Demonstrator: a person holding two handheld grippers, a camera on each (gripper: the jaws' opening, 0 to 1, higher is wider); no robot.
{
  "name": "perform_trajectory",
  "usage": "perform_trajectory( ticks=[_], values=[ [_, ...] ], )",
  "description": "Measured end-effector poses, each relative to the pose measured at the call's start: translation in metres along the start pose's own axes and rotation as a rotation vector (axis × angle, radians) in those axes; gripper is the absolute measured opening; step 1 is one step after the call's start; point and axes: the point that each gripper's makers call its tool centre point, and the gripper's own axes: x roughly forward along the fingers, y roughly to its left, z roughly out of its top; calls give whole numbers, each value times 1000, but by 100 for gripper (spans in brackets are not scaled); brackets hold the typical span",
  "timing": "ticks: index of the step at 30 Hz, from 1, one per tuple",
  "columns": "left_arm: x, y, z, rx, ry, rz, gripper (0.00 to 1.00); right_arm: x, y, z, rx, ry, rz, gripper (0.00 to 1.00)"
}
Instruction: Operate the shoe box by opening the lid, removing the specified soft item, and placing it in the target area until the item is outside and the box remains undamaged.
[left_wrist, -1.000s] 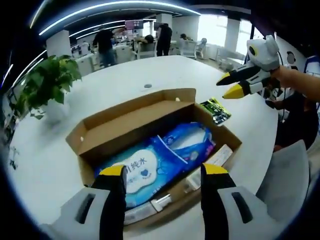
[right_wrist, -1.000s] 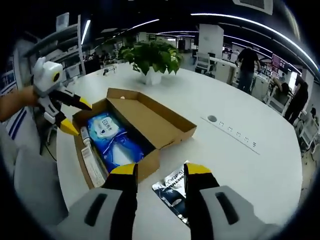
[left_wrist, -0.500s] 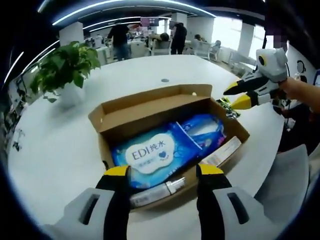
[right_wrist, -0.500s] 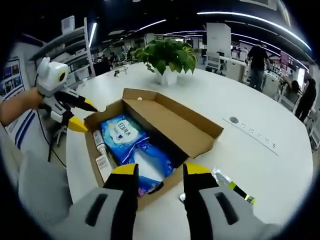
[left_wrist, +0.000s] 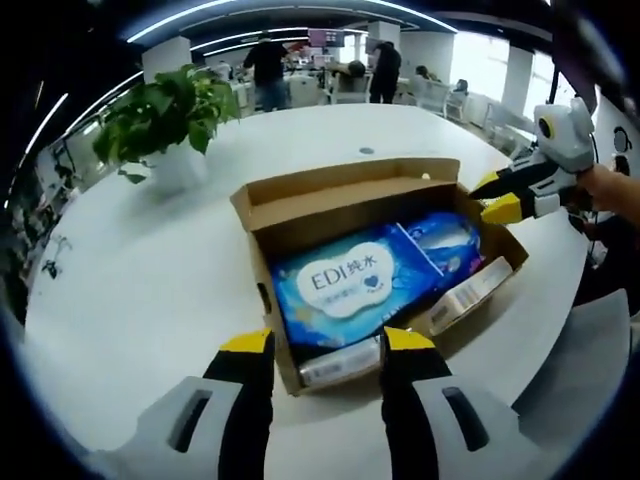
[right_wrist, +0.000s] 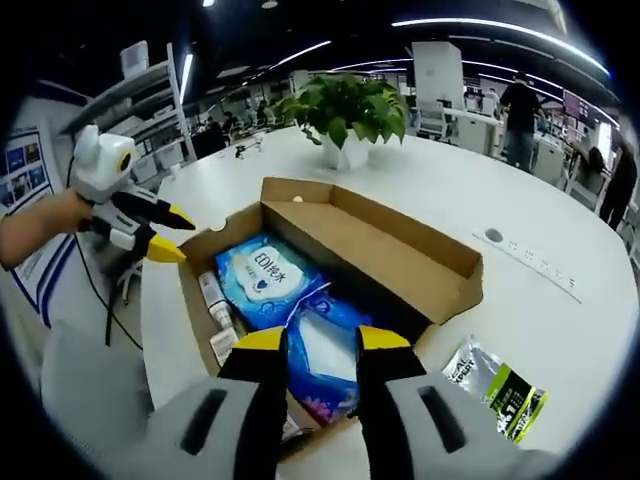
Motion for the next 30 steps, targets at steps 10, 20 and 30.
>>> perform_trajectory(
  ticks=[10,20,30],
  values=[
    [0,14,-16,-76,17,46,30,18,19,2,49,-3,38,21],
    [7,18,-27,-150,28,43,10,43,37,0,76,14,76,19],
    [7,20,-28,-182,18,32,4,66,38,-3,88,42,68,18]
  ],
)
